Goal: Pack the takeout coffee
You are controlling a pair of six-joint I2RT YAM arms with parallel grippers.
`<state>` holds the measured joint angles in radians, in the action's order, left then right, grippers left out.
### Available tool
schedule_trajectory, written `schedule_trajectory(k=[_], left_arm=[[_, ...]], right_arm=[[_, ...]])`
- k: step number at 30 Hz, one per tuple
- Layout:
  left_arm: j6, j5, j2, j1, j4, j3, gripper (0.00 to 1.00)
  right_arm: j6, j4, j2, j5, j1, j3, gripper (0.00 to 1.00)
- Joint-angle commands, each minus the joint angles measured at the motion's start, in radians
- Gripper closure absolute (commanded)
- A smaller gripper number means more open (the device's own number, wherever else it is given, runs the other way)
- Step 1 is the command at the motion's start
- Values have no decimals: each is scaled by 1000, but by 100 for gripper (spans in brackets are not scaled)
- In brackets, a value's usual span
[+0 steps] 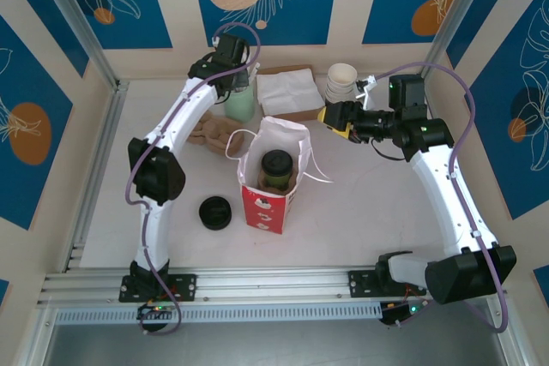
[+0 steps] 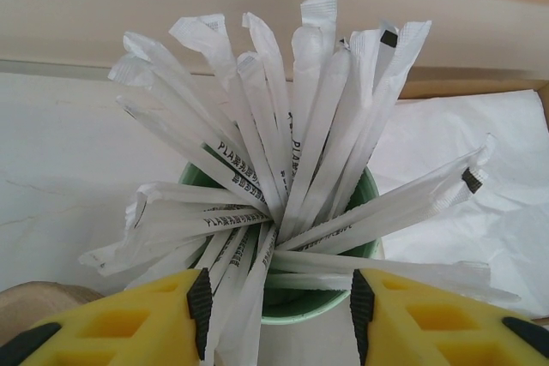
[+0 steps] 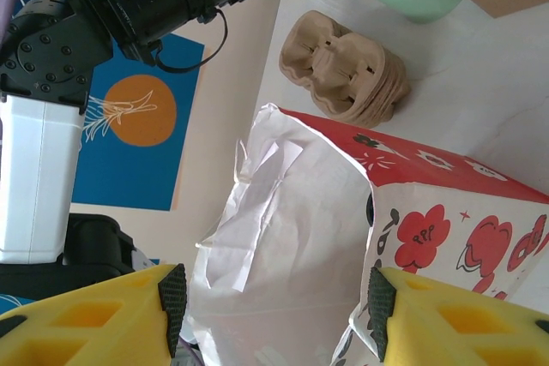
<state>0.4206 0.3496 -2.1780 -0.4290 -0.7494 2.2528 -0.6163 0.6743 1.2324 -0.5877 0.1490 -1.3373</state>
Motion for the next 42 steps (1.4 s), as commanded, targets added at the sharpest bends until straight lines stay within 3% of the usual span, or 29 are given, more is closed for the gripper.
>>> schedule_trajectory(k=[1, 11, 17, 21, 25, 35, 42], left_arm=[[11, 29, -28, 14, -19, 33, 53], [-3, 38, -25, 14, 0, 13, 63], [-6, 40, -34, 13, 4, 24, 76], [-19, 44, -29, 13, -9, 51, 90], [-35, 35, 15, 12, -7, 59, 96], [-74, -49, 230, -7, -102, 51, 98], [-137, -83, 408, -71, -199, 31, 98]], right_arm=[[24, 31, -2, -32, -9, -27, 39], [21, 25, 0, -59, -19, -31, 39], [26, 30, -3, -65, -26, -27, 39], [14, 22, 1, -105, -41, -27, 39], [9, 22, -4, -114, -54, -39, 40], [20, 34, -8, -97, -68, -65, 40], [22, 39, -12, -81, -71, -68, 40]])
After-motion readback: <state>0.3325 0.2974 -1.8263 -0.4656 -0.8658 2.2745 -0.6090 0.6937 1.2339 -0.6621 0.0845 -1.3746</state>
